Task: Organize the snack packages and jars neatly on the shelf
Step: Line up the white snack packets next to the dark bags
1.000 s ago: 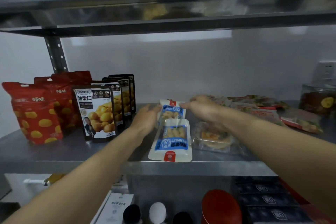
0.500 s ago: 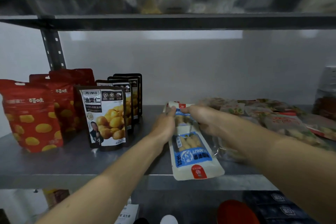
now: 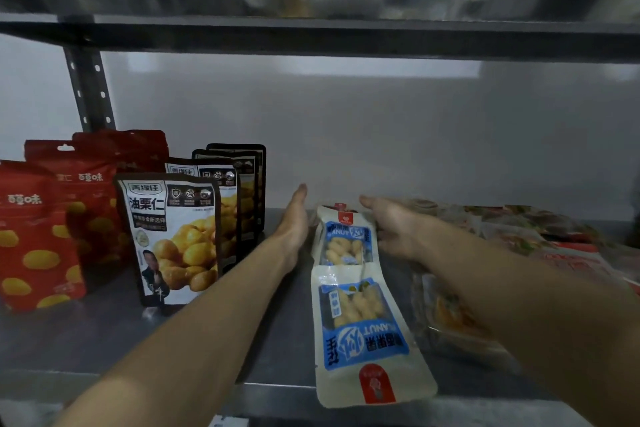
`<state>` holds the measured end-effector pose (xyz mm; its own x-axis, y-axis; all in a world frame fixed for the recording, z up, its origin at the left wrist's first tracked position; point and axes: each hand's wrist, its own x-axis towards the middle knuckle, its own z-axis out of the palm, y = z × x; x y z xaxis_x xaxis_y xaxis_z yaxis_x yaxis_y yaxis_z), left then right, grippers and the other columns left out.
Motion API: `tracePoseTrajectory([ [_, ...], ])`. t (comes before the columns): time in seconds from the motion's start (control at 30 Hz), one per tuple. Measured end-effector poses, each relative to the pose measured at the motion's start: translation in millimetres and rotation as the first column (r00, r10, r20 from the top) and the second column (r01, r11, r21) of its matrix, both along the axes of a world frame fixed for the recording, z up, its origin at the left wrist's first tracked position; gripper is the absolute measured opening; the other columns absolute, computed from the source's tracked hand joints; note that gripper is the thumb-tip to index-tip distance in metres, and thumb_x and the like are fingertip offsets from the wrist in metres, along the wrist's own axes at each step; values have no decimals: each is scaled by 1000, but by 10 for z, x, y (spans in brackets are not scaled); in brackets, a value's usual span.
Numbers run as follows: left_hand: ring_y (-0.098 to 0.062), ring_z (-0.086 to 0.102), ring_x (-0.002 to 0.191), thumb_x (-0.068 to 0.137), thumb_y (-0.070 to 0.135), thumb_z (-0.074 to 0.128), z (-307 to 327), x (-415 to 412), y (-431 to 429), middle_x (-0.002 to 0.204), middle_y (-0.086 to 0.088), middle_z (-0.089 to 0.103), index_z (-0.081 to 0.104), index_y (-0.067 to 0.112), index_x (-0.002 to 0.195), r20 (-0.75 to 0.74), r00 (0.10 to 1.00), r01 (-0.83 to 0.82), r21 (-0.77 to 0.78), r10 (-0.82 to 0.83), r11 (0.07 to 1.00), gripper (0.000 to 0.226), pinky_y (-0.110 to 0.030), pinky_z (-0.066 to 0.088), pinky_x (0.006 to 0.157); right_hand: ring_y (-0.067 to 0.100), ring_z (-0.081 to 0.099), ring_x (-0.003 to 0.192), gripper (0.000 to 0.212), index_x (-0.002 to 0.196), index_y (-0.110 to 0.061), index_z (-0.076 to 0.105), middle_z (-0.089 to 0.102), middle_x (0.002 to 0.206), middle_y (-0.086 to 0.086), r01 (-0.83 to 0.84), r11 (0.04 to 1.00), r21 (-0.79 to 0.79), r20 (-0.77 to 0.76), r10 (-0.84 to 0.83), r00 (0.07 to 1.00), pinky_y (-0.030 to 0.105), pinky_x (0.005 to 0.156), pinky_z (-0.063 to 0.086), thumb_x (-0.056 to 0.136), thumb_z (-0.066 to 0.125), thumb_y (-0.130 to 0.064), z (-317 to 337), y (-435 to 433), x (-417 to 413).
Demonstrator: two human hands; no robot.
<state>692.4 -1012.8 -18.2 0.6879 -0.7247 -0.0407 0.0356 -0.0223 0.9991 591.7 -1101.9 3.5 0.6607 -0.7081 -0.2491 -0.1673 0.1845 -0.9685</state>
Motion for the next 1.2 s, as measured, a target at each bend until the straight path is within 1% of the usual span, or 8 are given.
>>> tracePoseTrajectory([
  [0.13, -11, 53, 67, 101, 53, 18, 30, -3, -71, 78, -3, 57, 49, 2, 125, 42, 999, 15, 18, -16, 1000, 64, -27, 35, 81, 21, 59, 69, 26, 90, -12, 50, 61, 78, 8, 3, 1000, 15, 23, -3, 1000, 41, 86, 53, 103, 42, -34, -8, -88, 49],
  [0.23, -9, 54, 62, 99, 57, 17, -18, 87, -139, 64, 1, 60, 55, 10, 98, 24, 1000, 12, 33, -13, 999, 61, -26, 41, 68, 22, 59, 75, 24, 89, -14, 48, 60, 83, 10, 8, 1000, 21, 27, -8, 1000, 45, 93, 52, 103, 44, -33, -10, -141, 68],
  [0.33, -7, 56, 60, 97, 61, 14, -47, 113, -146, 47, 7, 63, 56, 20, 77, 45, 999, 17, 61, -20, 998, 63, -24, 41, 62, 20, 58, 66, 22, 88, -13, 48, 59, 79, 10, -15, 1000, 16, 11, 15, 1000, 38, 72, 54, 103, 43, -29, -2, -152, 79],
  [0.57, -15, 66, 85, 89, 73, 9, -133, 141, -179, 80, -1, 74, 67, 23, 88, 73, 994, 80, 42, -83, 996, 77, -39, 38, 105, 18, 59, 60, 17, 98, -12, 54, 62, 73, 6, -57, 998, -3, 3, 57, 998, 32, 61, 53, 102, 46, -27, -51, -182, 136],
  [0.7, -15, 66, 86, 90, 71, 7, -121, 119, -173, 77, 0, 75, 69, 22, 92, 96, 989, 104, 50, -109, 993, 80, -38, 38, 105, 18, 60, 60, 19, 96, -12, 57, 64, 75, 6, -65, 997, -28, 3, 66, 998, 28, 57, 54, 101, 46, -27, -68, -198, 147],
  [1.07, -2, 60, 52, 96, 63, 7, -106, 61, -147, 40, 13, 59, 50, 22, 70, 170, 984, 32, 90, -47, 995, 64, -22, 36, 65, 19, 65, 61, 30, 116, -6, 61, 70, 83, 9, -45, 996, -76, -29, 43, 999, 27, 53, 56, 100, 50, -29, -87, -206, 166],
  [1.13, 3, 60, 45, 96, 62, 8, -93, 17, -141, 39, 15, 58, 49, 22, 72, 171, 985, 11, 94, -27, 996, 62, -23, 38, 75, 21, 67, 65, 32, 117, -6, 61, 72, 89, 11, -33, 993, -111, -57, 27, 998, 32, 65, 57, 98, 51, -31, -81, -199, 149],
  [1.2, -2, 66, 81, 96, 62, 8, -91, 4, -145, 73, 9, 74, 59, 20, 95, 178, 983, 20, 96, -37, 995, 66, -32, 32, 99, 21, 66, 70, 31, 114, -7, 60, 72, 90, 10, -9, 985, -172, -92, -7, 996, 35, 75, 55, 97, 53, -32, -68, -209, 103],
])
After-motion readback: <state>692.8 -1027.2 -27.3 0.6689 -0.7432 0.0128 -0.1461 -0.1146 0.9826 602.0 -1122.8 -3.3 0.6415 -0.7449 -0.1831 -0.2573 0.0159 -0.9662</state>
